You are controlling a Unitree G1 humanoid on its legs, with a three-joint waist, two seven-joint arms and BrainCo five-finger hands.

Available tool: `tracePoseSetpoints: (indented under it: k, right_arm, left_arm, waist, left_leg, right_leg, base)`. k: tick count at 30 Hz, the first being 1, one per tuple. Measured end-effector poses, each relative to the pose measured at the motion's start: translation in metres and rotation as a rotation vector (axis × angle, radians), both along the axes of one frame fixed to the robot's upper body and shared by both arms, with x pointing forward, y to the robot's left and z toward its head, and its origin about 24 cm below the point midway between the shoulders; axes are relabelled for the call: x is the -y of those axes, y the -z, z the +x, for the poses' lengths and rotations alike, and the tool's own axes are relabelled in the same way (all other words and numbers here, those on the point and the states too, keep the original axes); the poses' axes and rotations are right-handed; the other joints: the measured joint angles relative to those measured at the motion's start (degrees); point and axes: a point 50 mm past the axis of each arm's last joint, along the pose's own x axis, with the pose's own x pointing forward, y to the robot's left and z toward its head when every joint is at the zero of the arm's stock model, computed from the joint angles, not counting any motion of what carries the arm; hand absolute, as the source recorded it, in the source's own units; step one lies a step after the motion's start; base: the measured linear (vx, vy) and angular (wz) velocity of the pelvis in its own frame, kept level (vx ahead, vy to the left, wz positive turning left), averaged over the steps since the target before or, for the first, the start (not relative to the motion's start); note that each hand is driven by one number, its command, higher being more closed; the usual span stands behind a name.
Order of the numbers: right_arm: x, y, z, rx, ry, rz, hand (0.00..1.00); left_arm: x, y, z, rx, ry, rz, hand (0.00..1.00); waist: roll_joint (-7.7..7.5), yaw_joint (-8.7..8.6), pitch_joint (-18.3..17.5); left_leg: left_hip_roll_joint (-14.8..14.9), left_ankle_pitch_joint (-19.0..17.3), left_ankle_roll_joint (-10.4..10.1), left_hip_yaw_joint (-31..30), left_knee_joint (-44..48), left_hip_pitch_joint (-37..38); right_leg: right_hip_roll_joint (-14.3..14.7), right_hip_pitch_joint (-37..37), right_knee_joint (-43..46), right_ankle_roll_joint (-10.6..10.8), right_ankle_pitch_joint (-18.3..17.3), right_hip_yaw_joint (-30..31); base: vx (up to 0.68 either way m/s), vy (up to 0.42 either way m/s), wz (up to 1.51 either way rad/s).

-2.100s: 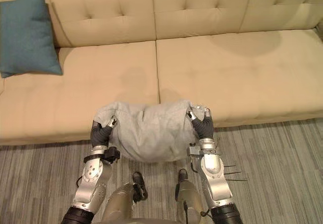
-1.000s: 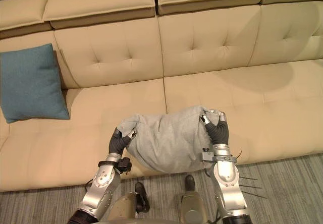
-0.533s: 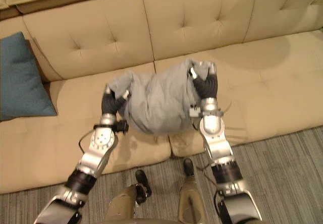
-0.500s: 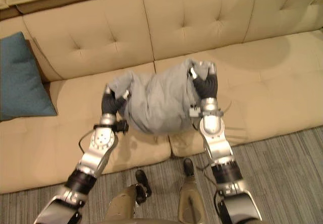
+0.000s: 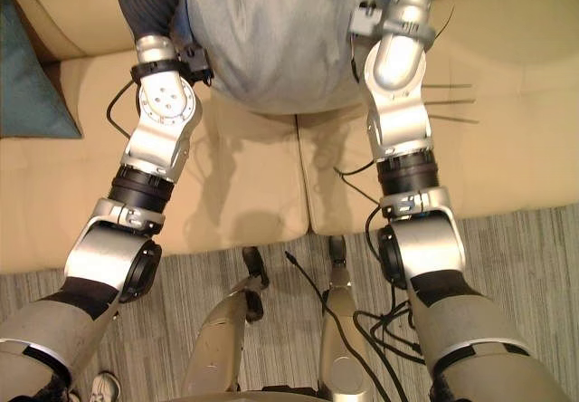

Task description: Pick up cushions and gather them together orderly.

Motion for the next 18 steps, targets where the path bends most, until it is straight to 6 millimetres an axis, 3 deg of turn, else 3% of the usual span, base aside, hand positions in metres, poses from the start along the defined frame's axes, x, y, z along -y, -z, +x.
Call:
tracePoseSetpoints:
  k: [4, 5, 6, 12, 15, 17, 18]
  right_arm:
    - [0.01, -0.011, 0.005, -0.026, 0.04, 0.001, 1.0]
    - [0.018, -0.008, 0.01, -0.063, 0.059, 0.009, 0.0]
    - [0.024, -0.007, 0.013, -0.085, 0.075, 0.016, 0.0]
    - [0.046, -0.013, 0.011, -0.085, 0.109, 0.037, 0.0]
    - [0.053, -0.019, 0.006, -0.064, 0.116, 0.021, 0.0]
    - [0.055, -0.024, 0.001, -0.037, 0.102, 0.035, 0.0]
    - [0.057, -0.026, -0.001, -0.028, 0.096, 0.042, 0.0]
  left_arm:
    - [0.003, 0.003, 0.009, -0.063, 0.044, -0.049, 1.0]
    - [0.007, 0.008, 0.012, -0.095, 0.073, -0.073, 1.0]
    - [0.011, 0.011, 0.014, -0.113, 0.095, -0.082, 0.0]
    - [0.014, 0.007, 0.016, -0.119, 0.131, -0.099, 0.0]
    - [0.002, -0.002, 0.017, -0.107, 0.104, -0.069, 0.0]
    - [-0.012, -0.015, 0.015, -0.08, 0.065, -0.044, 0.0]
    - [-0.023, -0.021, 0.014, -0.07, 0.036, -0.028, 0.0]
  waist:
    - [0.18, -0.01, 1.7]
    - [0.22, 0.01, 1.7]
    - [0.7, 0.19, 2.0]
    - [1.78, 1.26, 2.5]
    - [1.78, 1.36, 2.5]
    - [1.78, 1.49, 2.5]
    - [1.78, 1.34, 2.5]
  left_leg:
    - [-0.5, 2.6, -0.2, -0.5, -3.9, -0.1]
    - [-0.7, 3.4, -0.5, -0.6, -5.1, -0.4]
    - [-0.8, 4.0, -0.4, -0.8, -6.1, -0.5]
    - [-1.1, 5.8, -1.2, -1.1, -8.0, -1.4]
    - [-1.1, 7.2, -1.8, -1.5, -9.8, -1.4]
    - [-1.1, 8.4, -2.6, -1.4, -11.7, -1.5]
    - [-1.0, 8.9, -2.0, -1.4, -11.8, -1.8]
  right_leg:
    - [0.0, -2.0, 0.9, 0.0, 0.0, -0.1]
    - [0.1, -2.8, 1.0, 0.0, 0.0, -0.1]
    - [0.1, -3.2, 1.0, 0.0, 0.0, -0.2]
    - [0.1, -6.8, 4.7, 0.2, -1.6, 0.1]
    - [0.3, -8.9, 8.0, 0.1, -3.3, 0.0]
    - [0.6, -10.5, 9.2, -0.1, -3.6, -0.1]
    - [0.6, -11.2, 10.1, -0.2, -3.6, -0.8]
  base:
    - [0.0, -0.046, 0.07]
    - [0.01, -0.035, 0.07]
    - [0.01, -0.032, 0.06]
    - [-0.01, -0.031, 0.02]
    - [-0.04, -0.075, 0.07]
    - [-0.04, -0.071, 0.04]
    - [-0.02, -0.066, 0.03]
